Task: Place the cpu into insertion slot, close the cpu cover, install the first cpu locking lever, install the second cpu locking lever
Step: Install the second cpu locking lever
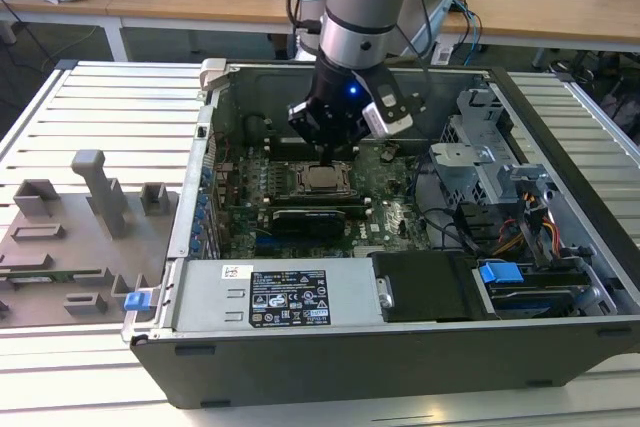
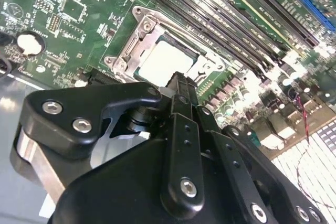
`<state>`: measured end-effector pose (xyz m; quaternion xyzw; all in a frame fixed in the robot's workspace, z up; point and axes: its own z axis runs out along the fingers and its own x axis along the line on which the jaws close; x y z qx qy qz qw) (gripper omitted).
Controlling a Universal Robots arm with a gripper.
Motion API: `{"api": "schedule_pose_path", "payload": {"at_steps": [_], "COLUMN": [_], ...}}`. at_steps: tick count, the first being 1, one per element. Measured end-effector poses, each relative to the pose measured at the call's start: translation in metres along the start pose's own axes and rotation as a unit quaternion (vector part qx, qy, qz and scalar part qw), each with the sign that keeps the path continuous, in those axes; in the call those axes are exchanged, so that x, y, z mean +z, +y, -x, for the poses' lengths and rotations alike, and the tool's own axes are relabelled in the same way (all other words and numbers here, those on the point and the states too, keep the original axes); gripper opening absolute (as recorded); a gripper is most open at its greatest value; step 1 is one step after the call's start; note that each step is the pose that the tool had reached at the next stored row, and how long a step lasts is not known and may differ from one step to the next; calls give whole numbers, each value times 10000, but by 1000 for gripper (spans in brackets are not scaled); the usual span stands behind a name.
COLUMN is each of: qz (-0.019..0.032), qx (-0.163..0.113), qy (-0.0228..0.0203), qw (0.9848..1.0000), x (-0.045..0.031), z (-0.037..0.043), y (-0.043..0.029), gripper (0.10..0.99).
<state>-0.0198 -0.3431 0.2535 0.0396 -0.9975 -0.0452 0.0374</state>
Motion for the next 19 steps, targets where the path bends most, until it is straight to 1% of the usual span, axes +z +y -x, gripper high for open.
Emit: {"api": "schedule_pose_path", "payload": {"at_steps": [3, 9, 11, 14, 19], "qz": [0, 0, 0, 0, 0], "qx": [0, 0, 0, 0, 0], "qy": [0, 0, 0, 0, 0], "qw": [10000, 10000, 10000, 10000, 10000], "x": [-74, -196, -288, -318, -320], "z": [-5, -14, -20, -23, -23], "y": [8, 23, 33, 36, 36], "gripper": [106, 106, 106, 106, 106]}}
